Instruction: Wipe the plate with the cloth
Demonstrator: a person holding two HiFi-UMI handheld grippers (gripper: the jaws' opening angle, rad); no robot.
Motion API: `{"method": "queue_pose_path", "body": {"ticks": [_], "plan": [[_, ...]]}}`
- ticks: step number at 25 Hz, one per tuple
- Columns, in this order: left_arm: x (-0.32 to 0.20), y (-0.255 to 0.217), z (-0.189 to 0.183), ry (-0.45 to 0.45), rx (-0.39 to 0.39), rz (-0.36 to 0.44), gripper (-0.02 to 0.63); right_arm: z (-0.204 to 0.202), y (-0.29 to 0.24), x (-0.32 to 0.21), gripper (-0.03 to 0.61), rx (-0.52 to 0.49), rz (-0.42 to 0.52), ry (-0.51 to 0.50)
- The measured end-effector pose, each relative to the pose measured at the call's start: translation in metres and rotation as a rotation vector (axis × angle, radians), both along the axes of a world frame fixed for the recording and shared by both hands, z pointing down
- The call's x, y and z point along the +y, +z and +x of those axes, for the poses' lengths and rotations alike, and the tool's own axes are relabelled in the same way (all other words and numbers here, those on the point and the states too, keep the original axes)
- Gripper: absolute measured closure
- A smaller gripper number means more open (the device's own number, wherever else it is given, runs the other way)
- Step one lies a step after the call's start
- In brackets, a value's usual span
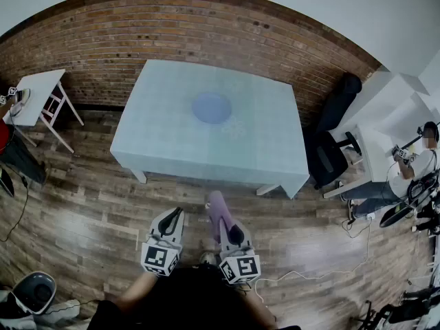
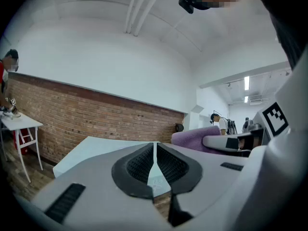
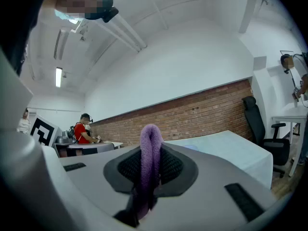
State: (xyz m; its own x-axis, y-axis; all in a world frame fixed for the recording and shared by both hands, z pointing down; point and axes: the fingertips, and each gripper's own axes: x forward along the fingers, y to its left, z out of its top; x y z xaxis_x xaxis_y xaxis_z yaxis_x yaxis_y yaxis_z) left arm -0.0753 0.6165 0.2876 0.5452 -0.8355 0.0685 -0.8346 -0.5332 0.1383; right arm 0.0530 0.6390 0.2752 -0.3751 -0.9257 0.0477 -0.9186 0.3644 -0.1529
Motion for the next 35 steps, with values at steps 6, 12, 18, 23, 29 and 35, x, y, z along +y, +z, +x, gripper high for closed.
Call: {"method": "queue_pose_path", "body": {"ticks": [6, 12, 18, 23, 29, 35], "plan": [[0.005, 0.001, -0.001, -0.001, 0.003, -0.004, 0.565, -0.001, 0.000, 0.003, 0.514, -0.008, -0.003, 0.007], [0.005, -0.001, 0.001, 0.000, -0.003, -0.006, 0.565, 0.009, 0.000, 0.003, 0.514, -0.043, -0.021, 0.034], [0.009, 0.000, 0.009, 0.000, -0.013, -0.005, 0.565, 0.016, 0.000, 0.006, 0.514, -0.031, -0.018, 0.033], [0.011, -0.003, 0.024, 0.000, -0.024, 0.003, 0.565, 0.028, -0.001, 0.007, 0.513, -0.029, -0.019, 0.029], [0.011, -0.005, 0.049, -0.018, -0.021, 0.001, 0.565, 0.055, 0.001, 0.007, 0.513, -0.028, -0.017, 0.024], [0.013, -0.003, 0.083, -0.050, -0.030, 0.003, 0.565, 0.085, 0.005, 0.010, 0.514, -0.024, -0.021, -0.011]]}}
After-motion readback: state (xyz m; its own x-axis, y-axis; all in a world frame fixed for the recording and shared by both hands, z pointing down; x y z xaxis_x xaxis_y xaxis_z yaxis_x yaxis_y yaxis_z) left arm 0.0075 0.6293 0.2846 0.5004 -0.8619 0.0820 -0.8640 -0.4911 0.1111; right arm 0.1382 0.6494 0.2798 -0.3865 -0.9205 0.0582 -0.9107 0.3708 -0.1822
